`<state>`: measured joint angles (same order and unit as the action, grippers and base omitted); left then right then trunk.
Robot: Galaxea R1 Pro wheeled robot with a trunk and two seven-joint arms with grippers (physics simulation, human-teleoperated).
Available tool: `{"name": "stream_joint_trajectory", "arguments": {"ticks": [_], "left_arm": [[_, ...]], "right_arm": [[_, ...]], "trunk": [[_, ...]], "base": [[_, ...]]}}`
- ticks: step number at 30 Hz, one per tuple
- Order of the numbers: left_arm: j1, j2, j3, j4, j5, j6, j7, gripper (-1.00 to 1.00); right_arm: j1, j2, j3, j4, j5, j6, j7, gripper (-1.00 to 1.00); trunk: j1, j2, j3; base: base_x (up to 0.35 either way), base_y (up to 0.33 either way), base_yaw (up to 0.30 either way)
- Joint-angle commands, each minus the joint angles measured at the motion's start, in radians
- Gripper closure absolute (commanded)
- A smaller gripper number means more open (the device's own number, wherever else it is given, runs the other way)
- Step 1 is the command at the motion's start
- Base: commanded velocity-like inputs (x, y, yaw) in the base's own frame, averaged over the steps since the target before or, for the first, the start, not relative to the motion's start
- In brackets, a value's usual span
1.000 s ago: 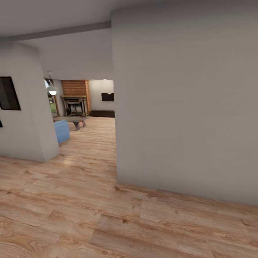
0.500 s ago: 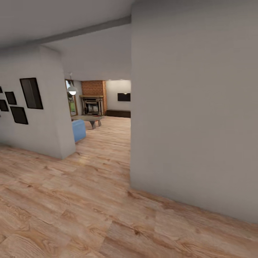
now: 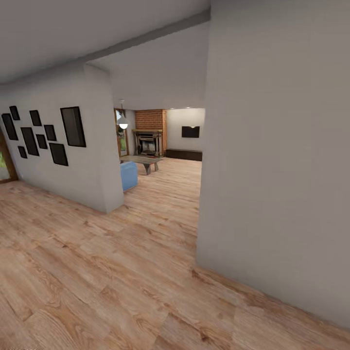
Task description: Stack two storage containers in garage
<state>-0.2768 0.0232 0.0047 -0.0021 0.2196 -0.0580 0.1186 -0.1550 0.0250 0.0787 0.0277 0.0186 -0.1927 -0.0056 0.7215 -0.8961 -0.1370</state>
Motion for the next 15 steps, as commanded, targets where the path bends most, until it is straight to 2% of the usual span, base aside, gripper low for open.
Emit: {"name": "stream_joint_trajectory", "arguments": {"ticks": [1,11,15], "left_arm": [[-0.001,0.0,0.0,0.001,0.006,-0.003,0.001,-1.0],[-0.001,0.0,0.0,0.001,0.006,-0.003,0.001,-1.0],[-0.001,0.0,0.0,0.002,0.006,-0.003,0.001,-1.0]], "right_arm": [[-0.001,0.0,0.007,0.003,0.001,-0.005,-0.001,-1.0],[-0.001,0.0,0.007,0.003,0.001,-0.005,0.0,-1.0],[-0.001,-0.001,0.008,0.003,0.003,-0.006,0.008,-1.0]], "trunk": [[0.001,-0.001,-0.001],[0.001,-0.001,-0.001],[0.001,-0.001,-0.001]], "base": [[0.322,0.0,0.293],[0.322,0.0,0.293],[0.322,0.0,0.154]]}}
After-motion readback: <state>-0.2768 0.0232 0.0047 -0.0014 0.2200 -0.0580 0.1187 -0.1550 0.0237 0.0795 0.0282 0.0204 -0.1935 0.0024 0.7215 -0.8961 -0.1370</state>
